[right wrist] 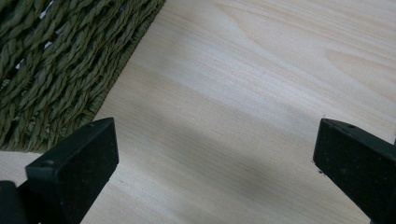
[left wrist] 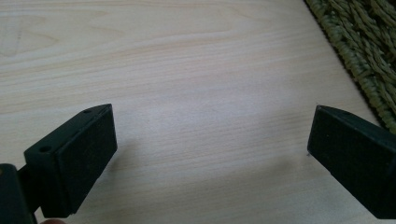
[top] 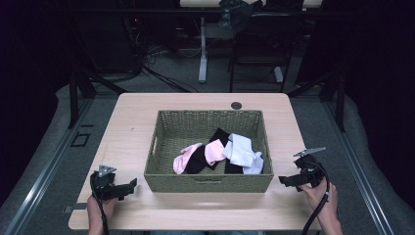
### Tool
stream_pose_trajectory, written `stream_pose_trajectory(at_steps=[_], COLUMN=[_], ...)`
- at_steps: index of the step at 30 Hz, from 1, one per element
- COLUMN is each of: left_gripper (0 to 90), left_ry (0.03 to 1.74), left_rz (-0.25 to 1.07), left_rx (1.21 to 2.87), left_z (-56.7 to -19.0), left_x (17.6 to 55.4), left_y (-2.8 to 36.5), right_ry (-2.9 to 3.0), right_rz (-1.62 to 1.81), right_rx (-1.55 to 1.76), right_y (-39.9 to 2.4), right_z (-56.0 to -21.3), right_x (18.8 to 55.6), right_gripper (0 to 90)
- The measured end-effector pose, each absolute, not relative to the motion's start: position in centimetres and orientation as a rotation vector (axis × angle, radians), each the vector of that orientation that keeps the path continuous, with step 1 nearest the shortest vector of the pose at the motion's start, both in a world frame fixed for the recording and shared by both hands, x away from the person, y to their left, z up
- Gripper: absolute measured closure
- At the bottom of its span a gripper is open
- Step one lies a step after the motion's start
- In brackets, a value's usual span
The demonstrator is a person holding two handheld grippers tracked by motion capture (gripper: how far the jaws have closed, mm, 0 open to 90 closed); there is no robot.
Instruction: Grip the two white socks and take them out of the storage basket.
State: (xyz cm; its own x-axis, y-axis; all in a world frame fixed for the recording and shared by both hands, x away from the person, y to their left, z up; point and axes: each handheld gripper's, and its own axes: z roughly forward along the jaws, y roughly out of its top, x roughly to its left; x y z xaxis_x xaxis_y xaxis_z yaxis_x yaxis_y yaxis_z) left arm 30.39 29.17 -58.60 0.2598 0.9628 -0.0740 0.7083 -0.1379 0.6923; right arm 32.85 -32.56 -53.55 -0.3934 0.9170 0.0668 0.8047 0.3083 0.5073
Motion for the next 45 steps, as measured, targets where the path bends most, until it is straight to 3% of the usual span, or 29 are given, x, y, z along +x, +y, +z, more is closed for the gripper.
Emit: stream_pose_trajectory(at_steps=[21, 45], left_gripper=[0.9, 0.6], left_ry=[1.500, 1.507], left_rz=[0.523, 0.536], left_rx=[1.928, 1.958], left_z=[-58.5, -58.8], left_x=[30.4, 30.5], left_y=[29.0, 29.0], right_ry=[2.343, 2.405], right_rz=[0.731, 0.793], right_rx=[1.616, 1.541], right_y=[-33.7, -33.2], right_z=[-52.9, -48.9], right_x=[33.1, 33.0], right_gripper=[0.0, 0.0])
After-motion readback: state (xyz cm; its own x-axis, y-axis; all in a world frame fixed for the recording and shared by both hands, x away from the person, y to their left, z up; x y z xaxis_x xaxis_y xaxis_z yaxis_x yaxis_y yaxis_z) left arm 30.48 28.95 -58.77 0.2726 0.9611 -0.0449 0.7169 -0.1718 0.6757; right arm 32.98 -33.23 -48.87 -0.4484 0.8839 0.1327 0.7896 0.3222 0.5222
